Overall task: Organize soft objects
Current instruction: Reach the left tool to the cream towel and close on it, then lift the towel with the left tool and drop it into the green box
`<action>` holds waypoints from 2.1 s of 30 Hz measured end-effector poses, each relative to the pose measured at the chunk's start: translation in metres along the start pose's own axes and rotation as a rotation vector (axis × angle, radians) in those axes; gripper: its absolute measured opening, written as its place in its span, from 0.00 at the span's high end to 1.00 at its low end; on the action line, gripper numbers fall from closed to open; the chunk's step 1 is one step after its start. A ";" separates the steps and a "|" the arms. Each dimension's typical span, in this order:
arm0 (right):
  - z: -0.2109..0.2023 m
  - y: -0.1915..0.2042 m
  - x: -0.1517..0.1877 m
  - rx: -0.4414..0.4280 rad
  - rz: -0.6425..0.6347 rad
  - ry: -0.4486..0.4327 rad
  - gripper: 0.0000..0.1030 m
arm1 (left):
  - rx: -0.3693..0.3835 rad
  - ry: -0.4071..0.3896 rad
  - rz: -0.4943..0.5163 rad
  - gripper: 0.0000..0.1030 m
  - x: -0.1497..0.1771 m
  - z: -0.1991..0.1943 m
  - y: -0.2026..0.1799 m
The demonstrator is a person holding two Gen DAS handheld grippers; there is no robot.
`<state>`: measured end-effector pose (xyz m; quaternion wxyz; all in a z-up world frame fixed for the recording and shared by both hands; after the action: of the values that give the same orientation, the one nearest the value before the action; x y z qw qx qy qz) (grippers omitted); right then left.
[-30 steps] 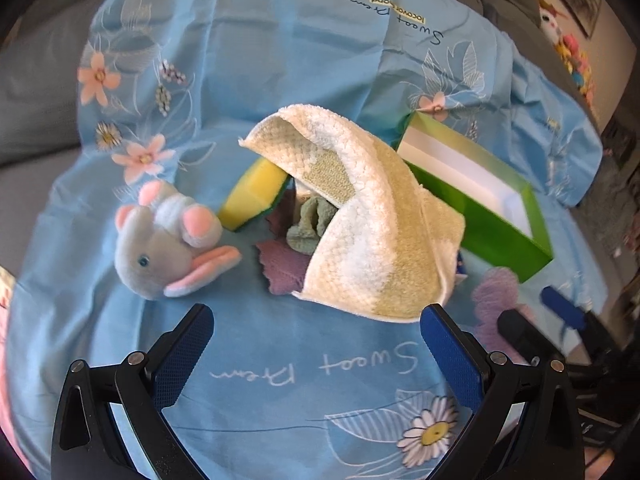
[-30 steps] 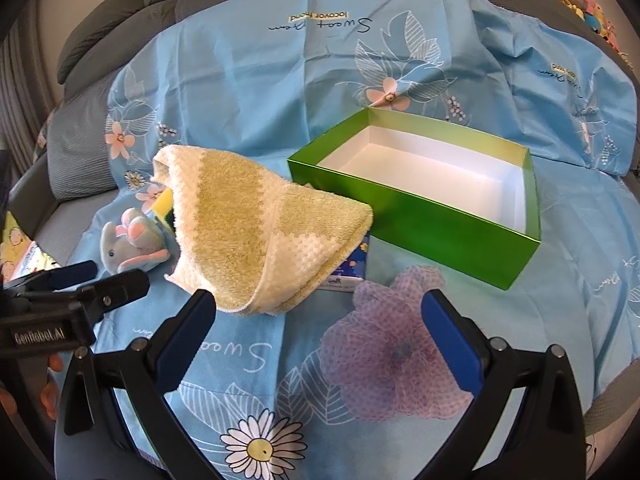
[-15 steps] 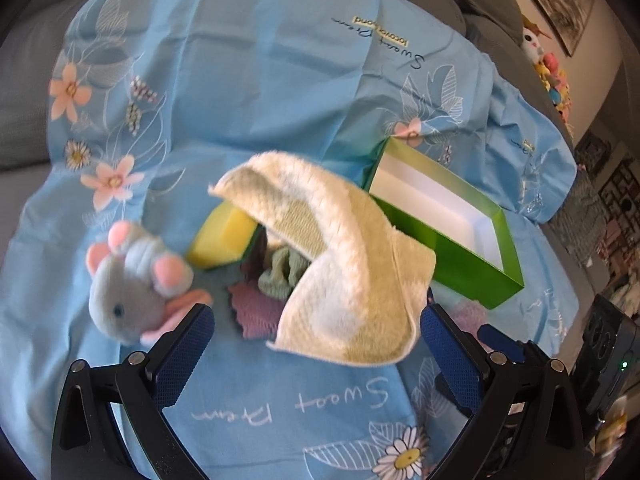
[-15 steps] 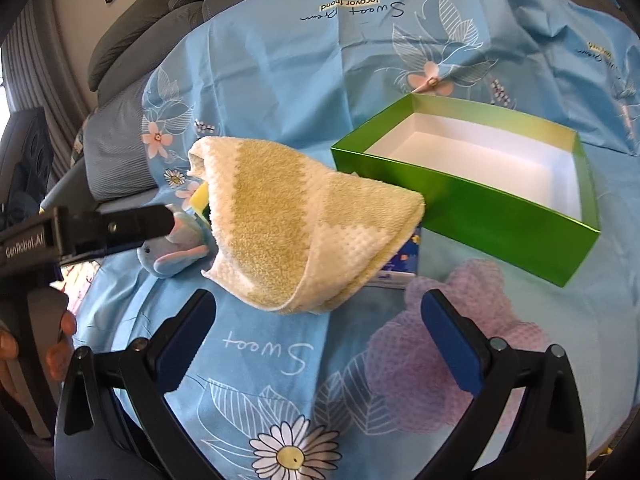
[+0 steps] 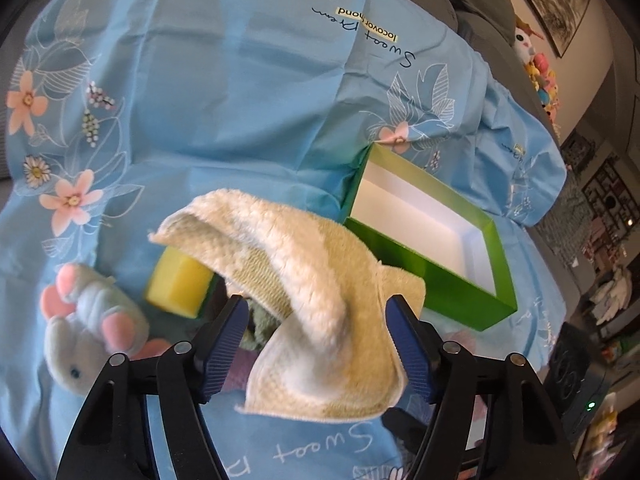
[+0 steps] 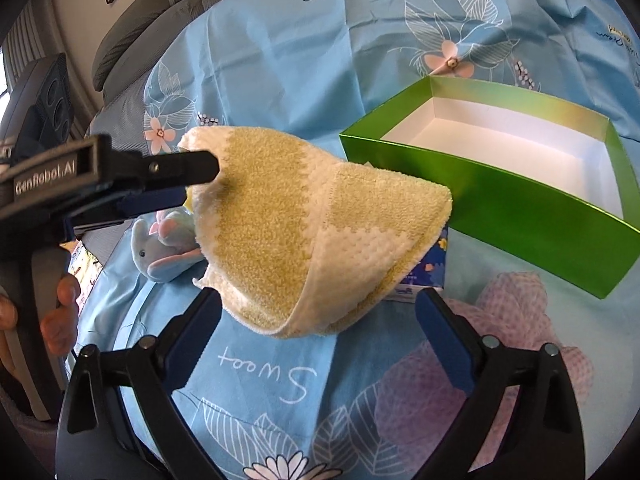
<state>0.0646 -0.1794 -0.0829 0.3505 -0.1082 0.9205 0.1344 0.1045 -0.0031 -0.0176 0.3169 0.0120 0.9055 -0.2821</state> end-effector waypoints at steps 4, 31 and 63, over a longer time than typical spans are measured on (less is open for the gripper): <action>0.014 -0.001 0.000 -0.017 0.006 0.018 0.19 | 0.047 0.021 -0.023 0.53 -0.006 0.010 0.000; -0.069 0.024 -0.048 -0.151 -0.069 -0.246 0.87 | 0.148 -0.156 0.088 0.93 -0.044 -0.065 -0.064; 0.017 -0.155 -0.100 0.252 0.046 -0.081 0.61 | 0.003 0.265 0.079 0.92 -0.077 0.198 -0.117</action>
<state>0.1935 -0.3089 -0.0544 0.3949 -0.0368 0.9175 0.0301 0.2550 -0.1923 -0.0410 0.2054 0.0854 0.9378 -0.2666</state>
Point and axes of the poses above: each gripper's, at about its wrist camera, not at the fingertips, and z roughly the way its jaws point, y to its left, x to its underside, the point moved 4 cm from there along z, roughly the way its jaws point, and after that the axes turned 10 degrees about x, right-handed, at the moved point
